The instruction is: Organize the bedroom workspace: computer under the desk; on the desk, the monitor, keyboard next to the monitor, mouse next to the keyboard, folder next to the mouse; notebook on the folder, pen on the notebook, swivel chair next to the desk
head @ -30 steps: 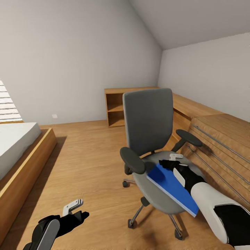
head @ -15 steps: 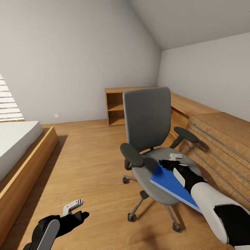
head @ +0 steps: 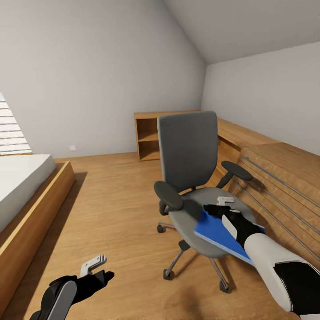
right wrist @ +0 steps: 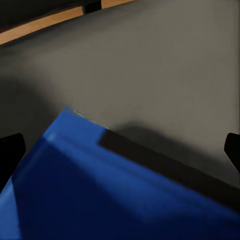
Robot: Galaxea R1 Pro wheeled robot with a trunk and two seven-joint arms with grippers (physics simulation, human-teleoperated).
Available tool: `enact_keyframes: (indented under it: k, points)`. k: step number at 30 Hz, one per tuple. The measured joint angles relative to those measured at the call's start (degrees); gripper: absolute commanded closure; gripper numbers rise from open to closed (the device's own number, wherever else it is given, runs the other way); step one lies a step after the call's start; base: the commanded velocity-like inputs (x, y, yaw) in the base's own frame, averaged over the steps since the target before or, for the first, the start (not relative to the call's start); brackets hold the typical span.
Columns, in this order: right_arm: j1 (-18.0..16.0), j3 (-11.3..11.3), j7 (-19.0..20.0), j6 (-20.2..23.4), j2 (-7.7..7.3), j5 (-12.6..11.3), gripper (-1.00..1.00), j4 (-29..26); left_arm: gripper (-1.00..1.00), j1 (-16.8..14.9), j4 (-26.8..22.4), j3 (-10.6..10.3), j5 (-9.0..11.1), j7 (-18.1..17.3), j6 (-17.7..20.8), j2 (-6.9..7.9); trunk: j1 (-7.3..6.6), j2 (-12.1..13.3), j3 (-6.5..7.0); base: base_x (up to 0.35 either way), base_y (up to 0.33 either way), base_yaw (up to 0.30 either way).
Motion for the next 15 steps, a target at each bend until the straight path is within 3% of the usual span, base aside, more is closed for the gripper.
enact_keyframes:
  k: [9, 15]
  points:
    - [0.0, 0.0, -0.2, -0.4, -0.06, -0.1, -1.00, -0.2, -1.00, 0.0, 1.4, -0.4, -0.1, 0.1, 0.0, -0.08, -0.01, 0.0, 0.00, -0.010, 0.000, 0.000]
    - [0.1, 0.0, -0.4, -4.5, 0.00, -0.2, -1.00, -0.1, -1.00, 0.0, 1.7, -0.7, -0.1, 0.1, 0.0, -0.09, -0.01, 0.0, 0.00, 0.000, 0.000, 0.000]
